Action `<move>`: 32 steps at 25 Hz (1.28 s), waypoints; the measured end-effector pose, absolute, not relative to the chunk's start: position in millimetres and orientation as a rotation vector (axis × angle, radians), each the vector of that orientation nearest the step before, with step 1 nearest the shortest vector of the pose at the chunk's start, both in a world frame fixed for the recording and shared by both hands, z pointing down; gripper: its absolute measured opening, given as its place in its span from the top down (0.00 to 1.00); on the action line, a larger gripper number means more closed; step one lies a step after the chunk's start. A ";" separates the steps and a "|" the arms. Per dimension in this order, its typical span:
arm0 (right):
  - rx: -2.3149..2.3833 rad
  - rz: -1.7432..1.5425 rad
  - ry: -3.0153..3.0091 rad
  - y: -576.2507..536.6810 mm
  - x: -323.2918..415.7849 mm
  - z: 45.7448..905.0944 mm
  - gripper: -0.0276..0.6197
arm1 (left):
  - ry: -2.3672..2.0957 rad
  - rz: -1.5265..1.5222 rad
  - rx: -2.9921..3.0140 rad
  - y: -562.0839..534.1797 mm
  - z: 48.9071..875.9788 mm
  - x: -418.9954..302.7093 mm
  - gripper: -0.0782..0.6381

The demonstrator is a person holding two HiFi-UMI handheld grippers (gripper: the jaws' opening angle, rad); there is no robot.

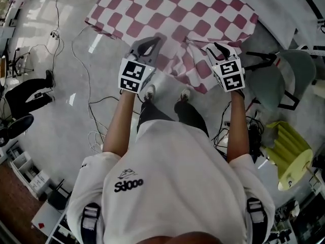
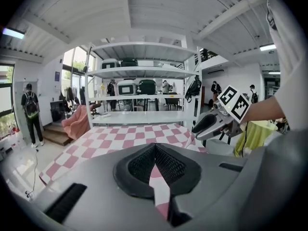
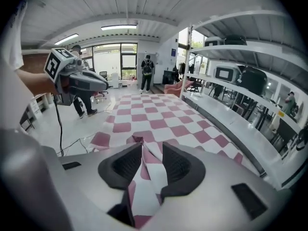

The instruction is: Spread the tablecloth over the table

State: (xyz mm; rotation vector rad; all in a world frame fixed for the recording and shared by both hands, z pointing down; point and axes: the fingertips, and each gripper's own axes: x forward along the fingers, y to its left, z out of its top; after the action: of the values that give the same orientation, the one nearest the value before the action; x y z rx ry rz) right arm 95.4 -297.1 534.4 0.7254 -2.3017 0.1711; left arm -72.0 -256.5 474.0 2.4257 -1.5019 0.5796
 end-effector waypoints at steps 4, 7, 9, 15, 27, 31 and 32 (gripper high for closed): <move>0.587 0.162 -2.272 -301.5 88.4 568.9 0.70 | -1.543 0.596 2.357 -261.1 492.4 -68.3 0.85; 0.497 0.130 -2.236 -305.1 87.0 591.5 0.69 | -1.584 0.609 2.307 -265.0 501.4 -70.0 0.85; 0.436 0.105 -2.202 -305.1 87.1 606.7 0.67 | -1.611 0.614 2.274 -266.5 506.0 -72.9 0.85; 0.326 0.013 -2.133 -309.8 85.8 641.9 0.67 | -1.659 0.636 2.216 -263.2 518.3 -76.6 0.85; 0.336 0.007 -2.055 -306.9 90.0 659.1 0.92 | -1.702 0.625 2.143 -236.4 526.6 -97.8 0.85; 0.393 0.031 -2.063 -303.9 94.0 645.3 0.92 | -1.665 0.612 2.183 -234.5 523.6 -92.7 0.85; 0.414 0.038 -2.068 -302.6 95.9 640.5 0.92 | -1.652 0.609 2.199 -234.4 522.4 -90.2 0.85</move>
State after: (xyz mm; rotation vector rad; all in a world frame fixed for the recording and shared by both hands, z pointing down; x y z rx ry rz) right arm 95.9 -302.6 640.5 0.4144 -2.0676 0.0381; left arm -90.2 -234.4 522.4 2.1989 -1.6524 0.6087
